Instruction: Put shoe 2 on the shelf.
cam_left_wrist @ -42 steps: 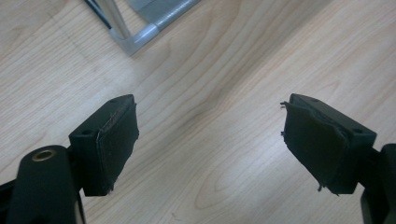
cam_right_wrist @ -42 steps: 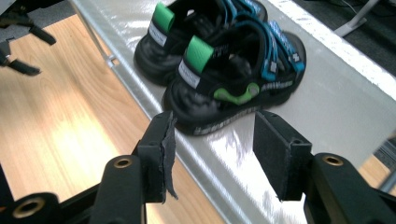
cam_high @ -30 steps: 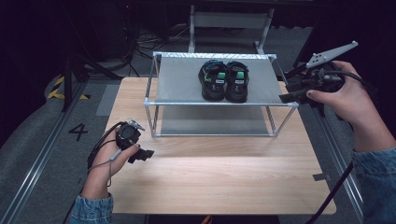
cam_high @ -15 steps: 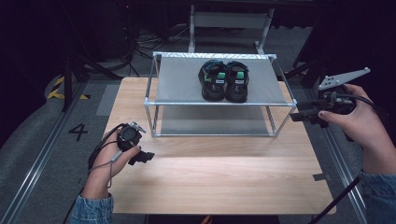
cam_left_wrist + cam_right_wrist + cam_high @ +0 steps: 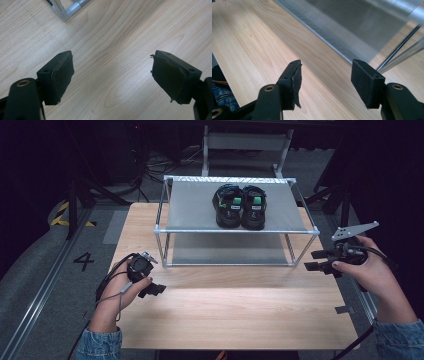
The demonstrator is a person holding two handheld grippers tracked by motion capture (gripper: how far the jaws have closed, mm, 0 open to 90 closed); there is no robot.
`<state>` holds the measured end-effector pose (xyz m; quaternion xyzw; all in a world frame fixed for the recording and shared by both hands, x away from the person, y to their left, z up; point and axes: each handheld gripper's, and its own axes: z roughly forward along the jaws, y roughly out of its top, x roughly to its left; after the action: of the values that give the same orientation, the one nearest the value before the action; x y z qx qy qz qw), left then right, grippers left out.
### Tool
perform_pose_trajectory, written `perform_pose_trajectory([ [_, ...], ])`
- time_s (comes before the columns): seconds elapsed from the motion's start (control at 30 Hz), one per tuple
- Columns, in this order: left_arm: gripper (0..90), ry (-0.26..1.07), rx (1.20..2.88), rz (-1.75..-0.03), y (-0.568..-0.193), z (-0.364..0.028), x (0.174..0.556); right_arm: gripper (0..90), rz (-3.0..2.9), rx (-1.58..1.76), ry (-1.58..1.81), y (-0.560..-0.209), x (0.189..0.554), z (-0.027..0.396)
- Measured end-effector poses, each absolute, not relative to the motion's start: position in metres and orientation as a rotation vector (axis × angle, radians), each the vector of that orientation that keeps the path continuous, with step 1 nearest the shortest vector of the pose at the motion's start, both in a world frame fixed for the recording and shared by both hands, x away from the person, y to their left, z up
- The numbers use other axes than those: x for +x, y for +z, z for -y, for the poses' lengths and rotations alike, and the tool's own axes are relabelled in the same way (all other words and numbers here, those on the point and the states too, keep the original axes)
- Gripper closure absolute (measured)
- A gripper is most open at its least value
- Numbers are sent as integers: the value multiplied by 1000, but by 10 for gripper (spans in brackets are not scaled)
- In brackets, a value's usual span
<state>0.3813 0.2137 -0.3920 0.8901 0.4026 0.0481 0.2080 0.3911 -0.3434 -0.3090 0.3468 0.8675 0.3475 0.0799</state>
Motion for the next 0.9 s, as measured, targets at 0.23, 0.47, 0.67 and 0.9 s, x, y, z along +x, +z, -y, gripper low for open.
perform_pose_trajectory([
  [0.23, 183, 127, 2488, -1123, -393, -212, 381, 428, -2593, 1088, 1033, -339, 388, 344],
  [0.47, 183, 131, 2505, -1109, -396, -208, 382, 425, -2597, 1111, 1053, -357, 386, 345],
  [0.67, 183, 123, 2512, -1094, -396, -204, 383, 421, -2582, 1127, 1103, -367, 384, 346],
  [0.9, 183, 114, 2525, -1087, -397, -202, 382, 421, -2587, 1141, 1065, -378, 383, 346],
])
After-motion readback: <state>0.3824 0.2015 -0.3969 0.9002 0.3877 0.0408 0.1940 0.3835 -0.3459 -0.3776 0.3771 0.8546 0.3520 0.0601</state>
